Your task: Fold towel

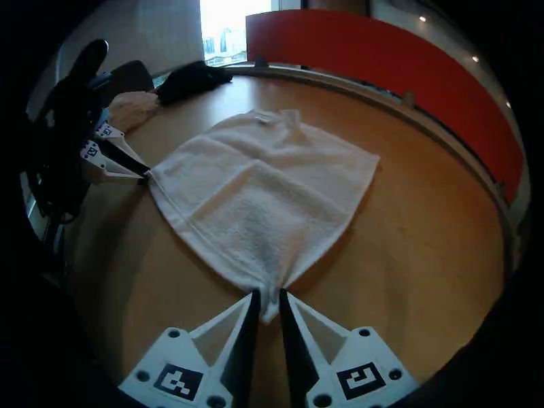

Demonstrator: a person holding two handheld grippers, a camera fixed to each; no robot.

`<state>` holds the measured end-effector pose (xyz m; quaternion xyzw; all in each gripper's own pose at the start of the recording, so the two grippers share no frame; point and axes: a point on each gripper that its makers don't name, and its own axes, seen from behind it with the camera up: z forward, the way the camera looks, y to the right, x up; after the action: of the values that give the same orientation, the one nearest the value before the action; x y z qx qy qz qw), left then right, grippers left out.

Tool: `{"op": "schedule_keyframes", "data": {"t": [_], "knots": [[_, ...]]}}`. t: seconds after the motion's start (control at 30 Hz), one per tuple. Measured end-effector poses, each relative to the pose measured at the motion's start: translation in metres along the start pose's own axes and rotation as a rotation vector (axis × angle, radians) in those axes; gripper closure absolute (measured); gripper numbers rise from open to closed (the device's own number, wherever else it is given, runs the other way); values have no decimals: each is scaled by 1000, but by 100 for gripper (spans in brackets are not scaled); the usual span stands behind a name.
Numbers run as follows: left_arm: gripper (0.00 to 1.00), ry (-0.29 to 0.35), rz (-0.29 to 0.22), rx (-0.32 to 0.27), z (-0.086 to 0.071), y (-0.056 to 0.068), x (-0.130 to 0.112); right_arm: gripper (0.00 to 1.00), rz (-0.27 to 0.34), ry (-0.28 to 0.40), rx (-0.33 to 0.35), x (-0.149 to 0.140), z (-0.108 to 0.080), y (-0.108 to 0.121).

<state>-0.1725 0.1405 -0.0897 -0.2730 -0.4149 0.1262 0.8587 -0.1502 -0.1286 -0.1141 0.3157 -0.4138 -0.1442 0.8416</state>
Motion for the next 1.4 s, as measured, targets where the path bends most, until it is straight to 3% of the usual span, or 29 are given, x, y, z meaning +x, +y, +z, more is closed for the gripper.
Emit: {"op": "schedule_keyframes", "data": {"t": [0.2,0.8,1.4], "knots": [[87,1,-9,4,0,1,1,85,10,8,3,2,-2,-2],[87,27,-40,17,-15,1,16,86,16,57,-2,18,-21,-2],[87,36,-119,5,-68,13,42,86,36,147,-3,68,-82,-5]]}}
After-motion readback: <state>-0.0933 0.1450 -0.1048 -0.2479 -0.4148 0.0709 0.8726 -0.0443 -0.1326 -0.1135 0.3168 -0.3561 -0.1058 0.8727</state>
